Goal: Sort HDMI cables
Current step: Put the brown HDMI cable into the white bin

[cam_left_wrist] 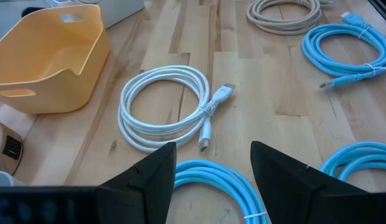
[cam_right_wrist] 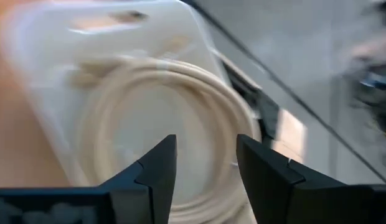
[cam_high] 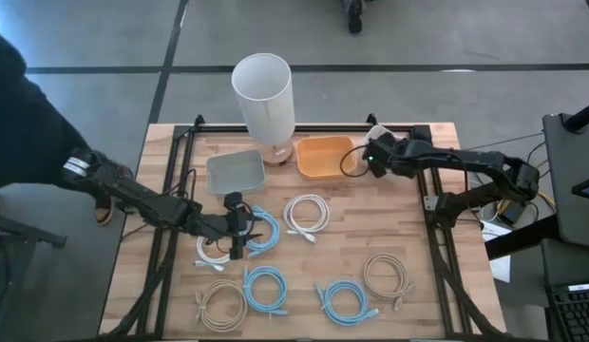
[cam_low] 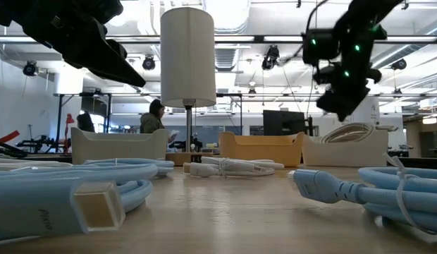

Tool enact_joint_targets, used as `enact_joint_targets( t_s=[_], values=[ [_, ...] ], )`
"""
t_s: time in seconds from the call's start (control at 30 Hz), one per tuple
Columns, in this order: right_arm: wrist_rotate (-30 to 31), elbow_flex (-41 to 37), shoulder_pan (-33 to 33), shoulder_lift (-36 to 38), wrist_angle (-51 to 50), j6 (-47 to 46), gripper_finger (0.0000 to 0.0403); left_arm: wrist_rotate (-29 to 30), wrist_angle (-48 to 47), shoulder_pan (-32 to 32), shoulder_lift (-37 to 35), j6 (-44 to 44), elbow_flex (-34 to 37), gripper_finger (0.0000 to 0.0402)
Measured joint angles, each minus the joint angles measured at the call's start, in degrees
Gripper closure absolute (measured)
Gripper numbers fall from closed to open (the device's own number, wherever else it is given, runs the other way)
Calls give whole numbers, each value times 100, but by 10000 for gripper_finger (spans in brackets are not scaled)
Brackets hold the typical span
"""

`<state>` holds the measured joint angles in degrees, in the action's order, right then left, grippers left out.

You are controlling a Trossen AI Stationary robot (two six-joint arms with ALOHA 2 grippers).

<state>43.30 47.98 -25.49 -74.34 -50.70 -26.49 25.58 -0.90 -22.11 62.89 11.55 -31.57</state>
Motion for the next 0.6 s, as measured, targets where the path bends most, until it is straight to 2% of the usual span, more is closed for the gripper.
enact_joint_targets(
  t_s=[0.13,0.3,0.6],
  values=[
    [-705,400,199,2,2,-36,239,0,0,0,0,0,0,188],
    [-1197,708,613,4,-44,-186,238,1,-1,0,0,0,0,188],
    [-2358,901,1936,8,-424,-589,239,1,1,0,0,0,0,188]
  ],
)
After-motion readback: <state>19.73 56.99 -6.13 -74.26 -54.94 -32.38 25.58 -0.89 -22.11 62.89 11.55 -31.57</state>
